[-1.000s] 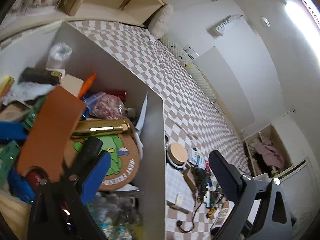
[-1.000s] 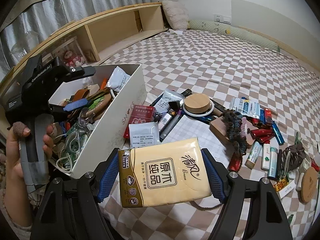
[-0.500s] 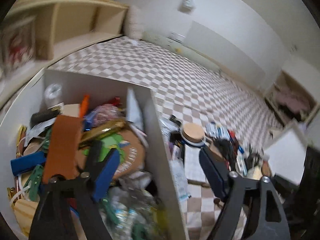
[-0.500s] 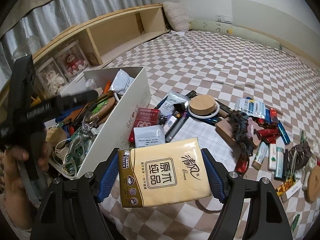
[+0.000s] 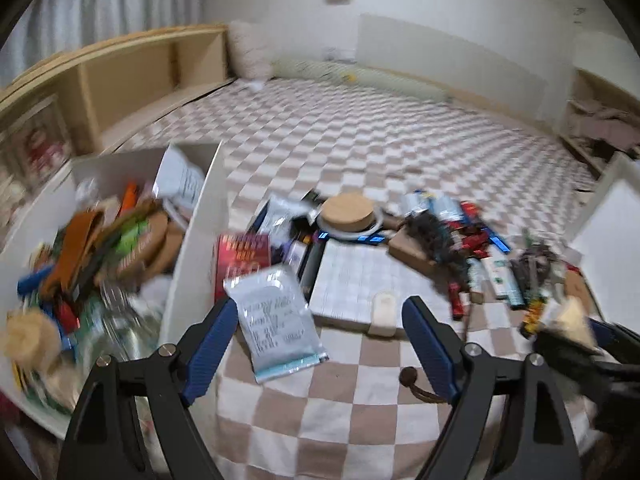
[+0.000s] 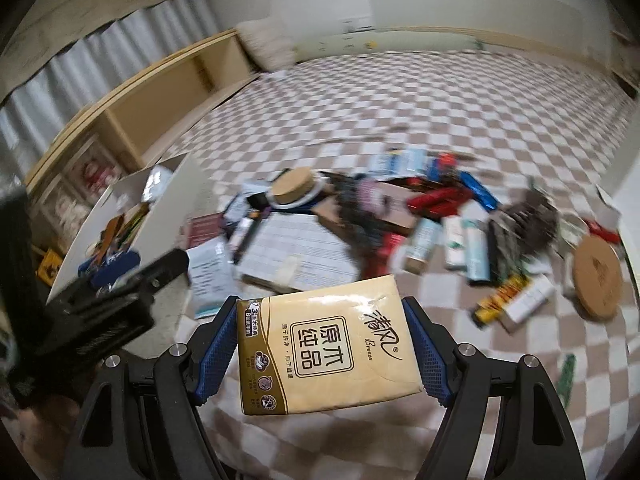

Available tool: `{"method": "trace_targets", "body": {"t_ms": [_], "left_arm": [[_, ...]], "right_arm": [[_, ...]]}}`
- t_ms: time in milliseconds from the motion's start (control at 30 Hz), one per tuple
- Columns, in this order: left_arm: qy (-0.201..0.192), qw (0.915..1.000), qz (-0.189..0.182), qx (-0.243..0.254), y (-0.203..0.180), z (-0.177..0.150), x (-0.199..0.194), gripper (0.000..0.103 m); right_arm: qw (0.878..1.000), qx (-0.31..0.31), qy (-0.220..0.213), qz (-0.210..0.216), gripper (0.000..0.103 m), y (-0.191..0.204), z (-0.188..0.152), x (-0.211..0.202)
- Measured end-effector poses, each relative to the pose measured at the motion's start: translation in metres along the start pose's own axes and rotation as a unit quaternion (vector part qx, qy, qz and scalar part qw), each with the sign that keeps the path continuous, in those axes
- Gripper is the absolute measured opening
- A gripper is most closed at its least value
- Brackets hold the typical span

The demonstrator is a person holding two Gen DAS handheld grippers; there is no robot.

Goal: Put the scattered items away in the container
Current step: 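Move the open left tool to the sachet lying beside the box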

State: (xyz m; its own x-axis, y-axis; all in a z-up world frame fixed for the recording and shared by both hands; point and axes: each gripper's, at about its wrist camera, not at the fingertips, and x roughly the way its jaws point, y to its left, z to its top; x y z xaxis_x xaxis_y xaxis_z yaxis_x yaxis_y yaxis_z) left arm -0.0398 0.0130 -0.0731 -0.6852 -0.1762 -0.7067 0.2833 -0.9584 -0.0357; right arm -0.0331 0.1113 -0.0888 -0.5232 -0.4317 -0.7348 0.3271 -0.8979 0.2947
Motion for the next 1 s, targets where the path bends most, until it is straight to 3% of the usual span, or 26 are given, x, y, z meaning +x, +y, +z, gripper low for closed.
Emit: {"method": "trace_targets", "body": {"t_ms": [167, 467, 567, 733, 900, 1000], "left_arm": [[-0.02, 0.9954, 0.093, -0.016, -0.014, -0.007, 0.015, 0.085], [-0.041, 0.98, 0.184, -0.064, -0.026, -0.008, 0.022, 0.085], [-0.026, 0.9743, 0.203, -0.095, -0.023, -0.011, 0.032, 0.09], [0.005, 0.9662, 0.229, -0.118, -0.019, -0.013, 0.06, 0.091], [0.052, 0.9587, 0.239, -0.145, -0.007, -0.016, 0.086, 0.091], [0.072, 0.9584, 0.237, -0.141, -0.003, -0.02, 0.102, 0.091]], "right_arm": [[1.0, 0.027, -0.002, -0.005, 0.079, -0.032, -0.009, -0.008], [0.999, 0.052, 0.002, 0.007, 0.079, -0.065, -0.021, -0.009], [0.999, 0.054, 0.001, 0.011, 0.079, -0.07, -0.021, -0.009], [0.998, 0.06, 0.001, 0.017, 0.079, -0.08, -0.024, -0.008], [0.997, 0.068, 0.008, 0.021, 0.079, -0.09, -0.027, -0.005], [0.997, 0.075, 0.008, 0.024, 0.079, -0.097, -0.026, -0.005]]}}
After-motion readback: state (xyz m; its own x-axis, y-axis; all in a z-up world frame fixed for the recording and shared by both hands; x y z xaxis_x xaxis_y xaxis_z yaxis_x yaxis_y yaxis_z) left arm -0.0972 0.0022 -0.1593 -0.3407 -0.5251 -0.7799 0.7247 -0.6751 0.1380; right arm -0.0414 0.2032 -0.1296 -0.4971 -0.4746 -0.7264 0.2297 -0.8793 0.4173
